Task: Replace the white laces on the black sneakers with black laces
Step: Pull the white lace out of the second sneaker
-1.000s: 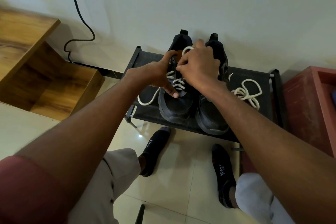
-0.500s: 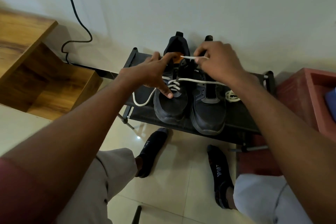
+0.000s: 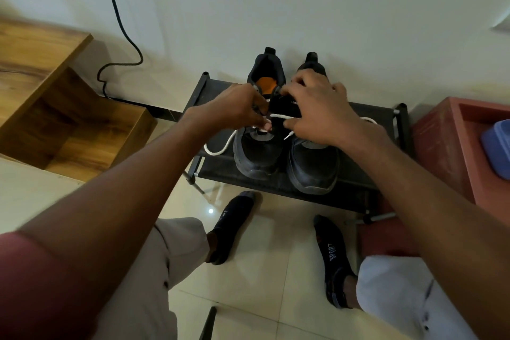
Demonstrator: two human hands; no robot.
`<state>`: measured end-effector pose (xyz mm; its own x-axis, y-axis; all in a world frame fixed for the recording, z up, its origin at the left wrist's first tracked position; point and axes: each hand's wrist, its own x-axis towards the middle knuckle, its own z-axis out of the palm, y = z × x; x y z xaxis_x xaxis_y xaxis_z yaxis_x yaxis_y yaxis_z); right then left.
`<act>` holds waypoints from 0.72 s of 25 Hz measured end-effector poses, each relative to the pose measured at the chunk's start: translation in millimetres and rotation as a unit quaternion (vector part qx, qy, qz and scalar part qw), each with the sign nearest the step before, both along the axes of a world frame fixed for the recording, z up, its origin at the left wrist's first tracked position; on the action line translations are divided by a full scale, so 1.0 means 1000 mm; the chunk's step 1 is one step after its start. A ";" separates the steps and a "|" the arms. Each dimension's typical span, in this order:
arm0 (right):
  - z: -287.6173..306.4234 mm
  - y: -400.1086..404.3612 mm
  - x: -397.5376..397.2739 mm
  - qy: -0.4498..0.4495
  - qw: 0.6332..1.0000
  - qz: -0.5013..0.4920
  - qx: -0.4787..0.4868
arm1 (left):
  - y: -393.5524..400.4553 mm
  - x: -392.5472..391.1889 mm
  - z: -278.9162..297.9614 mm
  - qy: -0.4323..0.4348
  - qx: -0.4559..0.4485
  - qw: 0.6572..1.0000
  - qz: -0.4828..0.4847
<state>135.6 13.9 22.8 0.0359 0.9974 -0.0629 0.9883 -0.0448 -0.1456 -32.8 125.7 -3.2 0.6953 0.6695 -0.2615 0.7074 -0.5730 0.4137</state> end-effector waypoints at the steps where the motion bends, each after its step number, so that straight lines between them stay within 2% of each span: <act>1: -0.004 0.000 -0.004 -0.003 1.000 0.014 0.007 | 0.001 0.002 -0.001 -0.001 0.003 1.000 0.001; 5: -0.034 0.007 -0.016 -0.041 0.998 0.023 -0.030 | 0.001 0.003 -0.007 -0.045 -0.029 0.998 0.038; 7: -0.043 0.008 -0.015 -0.038 0.999 0.015 -0.018 | 0.004 -0.001 -0.013 -0.107 -0.089 0.988 0.073; 10: -0.044 0.009 -0.013 -0.032 0.999 0.004 0.005 | 0.010 -0.017 -0.017 -0.190 -0.187 0.958 0.104; 12: -0.043 0.009 -0.013 -0.025 1.000 -0.008 0.008 | 0.013 -0.029 -0.017 -0.231 -0.267 0.925 0.140; 14: -0.043 0.007 -0.014 -0.020 1.000 -0.010 0.008 | 0.012 -0.035 -0.012 -0.225 -0.312 0.910 0.157; 15: -0.044 0.007 -0.015 -0.020 1.000 -0.008 0.008 | 0.012 -0.034 -0.009 -0.210 -0.284 0.923 0.149; 18: -0.044 0.008 -0.013 -0.023 1.000 -0.004 0.008 | 0.009 -0.015 -0.001 -0.153 -0.097 0.980 0.080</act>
<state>122.9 22.0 -21.4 0.0459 0.9980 -0.0445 0.9936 -0.0502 -0.1009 -47.3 134.3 -3.8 0.6511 0.7346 -0.1910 0.6076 -0.3536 0.7112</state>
